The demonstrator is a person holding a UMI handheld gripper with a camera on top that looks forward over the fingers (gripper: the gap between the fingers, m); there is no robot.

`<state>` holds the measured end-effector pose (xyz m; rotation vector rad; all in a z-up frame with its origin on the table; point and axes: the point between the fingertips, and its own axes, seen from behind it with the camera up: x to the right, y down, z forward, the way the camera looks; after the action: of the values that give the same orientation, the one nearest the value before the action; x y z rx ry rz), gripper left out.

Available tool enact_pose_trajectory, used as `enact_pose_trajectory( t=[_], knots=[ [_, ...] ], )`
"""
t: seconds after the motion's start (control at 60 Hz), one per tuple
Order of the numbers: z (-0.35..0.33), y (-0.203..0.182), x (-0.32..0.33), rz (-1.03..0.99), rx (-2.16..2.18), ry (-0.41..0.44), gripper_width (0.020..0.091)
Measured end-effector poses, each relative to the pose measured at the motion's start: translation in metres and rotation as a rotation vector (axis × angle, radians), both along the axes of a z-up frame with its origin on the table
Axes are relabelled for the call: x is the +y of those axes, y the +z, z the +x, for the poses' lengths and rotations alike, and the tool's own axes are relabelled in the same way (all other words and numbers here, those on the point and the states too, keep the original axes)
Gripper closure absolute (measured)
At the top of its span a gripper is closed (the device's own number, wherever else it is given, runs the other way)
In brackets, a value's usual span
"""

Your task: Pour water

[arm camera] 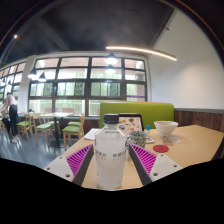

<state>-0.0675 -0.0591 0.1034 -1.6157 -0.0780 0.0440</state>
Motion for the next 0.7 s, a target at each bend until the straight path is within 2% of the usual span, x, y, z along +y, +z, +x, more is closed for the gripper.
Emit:
enact_pose_trajectory(
  t=[0.067,0.117,0.15,0.183,0.217,0.233,0.25,0.267,0.283,0.333,0.55,0.7],
  knots=[
    [0.009,-0.003,0.02,0.008,0.007,-0.021,0.0312],
    [0.005,-0.008,0.03,-0.002,0.015,-0.012,0.0569],
    [0.006,-0.004,0.032,0.008,0.015,-0.027,0.0571],
    [0.004,-0.007,0.033,0.018,0.012,-0.028,0.0608],
    [0.001,-0.007,0.033,0.022,0.01,-0.018,0.0601],
    [0.0,-0.008,0.034,0.019,0.009,-0.012,0.0631],
    [0.0,-0.008,0.034,0.015,0.01,-0.007,0.0623],
    [0.0,-0.009,0.034,0.012,0.012,-0.003,0.0656],
    [0.0,-0.009,0.035,0.008,0.013,0.0,0.065],
    [-0.003,-0.007,0.035,0.009,-0.004,0.024,0.0704],
    [-0.014,-0.007,0.055,-0.055,0.014,0.082,0.0705],
    [-0.042,0.012,0.091,-0.096,0.198,0.148,0.0707]
  ],
)
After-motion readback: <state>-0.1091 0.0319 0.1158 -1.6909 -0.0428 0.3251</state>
